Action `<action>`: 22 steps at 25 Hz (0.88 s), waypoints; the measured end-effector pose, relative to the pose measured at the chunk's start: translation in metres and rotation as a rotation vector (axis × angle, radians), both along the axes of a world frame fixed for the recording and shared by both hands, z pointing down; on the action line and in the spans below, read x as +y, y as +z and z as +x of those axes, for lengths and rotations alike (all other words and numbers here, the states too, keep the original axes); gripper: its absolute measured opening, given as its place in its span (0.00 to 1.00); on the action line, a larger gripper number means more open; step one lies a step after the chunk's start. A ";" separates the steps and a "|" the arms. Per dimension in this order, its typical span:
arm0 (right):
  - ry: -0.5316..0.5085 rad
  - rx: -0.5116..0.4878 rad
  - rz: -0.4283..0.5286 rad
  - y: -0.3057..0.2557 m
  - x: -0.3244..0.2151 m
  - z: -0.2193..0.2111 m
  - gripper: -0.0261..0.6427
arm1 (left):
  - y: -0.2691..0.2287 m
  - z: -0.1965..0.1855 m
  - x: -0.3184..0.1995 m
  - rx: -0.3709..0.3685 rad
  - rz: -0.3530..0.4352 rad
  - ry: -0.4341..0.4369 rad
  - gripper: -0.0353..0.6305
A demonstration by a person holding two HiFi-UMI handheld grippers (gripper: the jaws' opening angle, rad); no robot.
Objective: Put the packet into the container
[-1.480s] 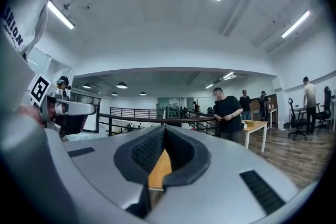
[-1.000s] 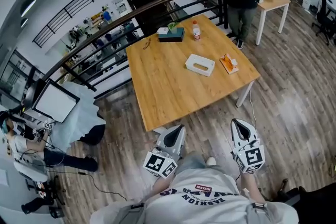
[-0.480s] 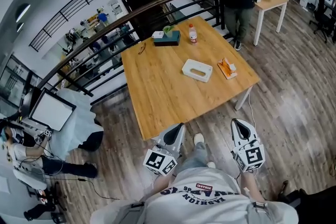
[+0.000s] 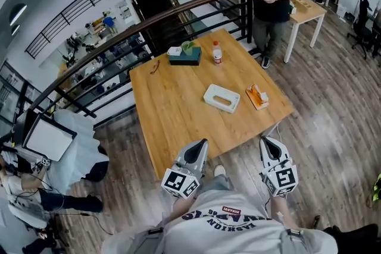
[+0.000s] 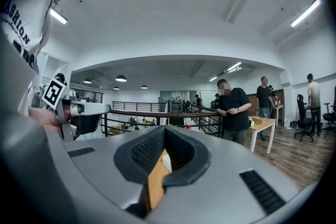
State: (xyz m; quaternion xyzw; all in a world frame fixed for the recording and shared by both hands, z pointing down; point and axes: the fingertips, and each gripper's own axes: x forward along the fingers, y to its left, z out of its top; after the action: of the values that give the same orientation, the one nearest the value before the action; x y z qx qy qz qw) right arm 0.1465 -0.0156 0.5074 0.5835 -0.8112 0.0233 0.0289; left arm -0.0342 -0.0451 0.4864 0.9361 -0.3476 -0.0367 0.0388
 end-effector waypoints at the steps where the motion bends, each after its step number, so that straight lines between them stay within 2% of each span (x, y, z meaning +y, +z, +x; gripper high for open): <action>1: -0.006 0.006 0.006 -0.003 -0.010 -0.002 0.05 | -0.002 0.000 -0.011 0.000 0.006 0.004 0.06; 8: -0.009 0.018 0.013 -0.017 -0.068 -0.010 0.05 | -0.013 0.000 -0.073 0.004 0.024 0.007 0.06; 15: -0.014 0.006 -0.012 -0.017 -0.111 -0.019 0.05 | -0.017 -0.007 -0.111 0.009 0.020 0.008 0.06; 22: -0.017 -0.001 0.021 -0.022 -0.141 -0.040 0.05 | -0.011 -0.016 -0.135 0.018 0.033 0.055 0.06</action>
State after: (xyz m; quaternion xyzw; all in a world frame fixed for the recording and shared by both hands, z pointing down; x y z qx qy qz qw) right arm 0.1066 -0.1561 0.4857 0.5769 -0.8164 0.0150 0.0224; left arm -0.0506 -0.1796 0.4754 0.9455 -0.3205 -0.0497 0.0274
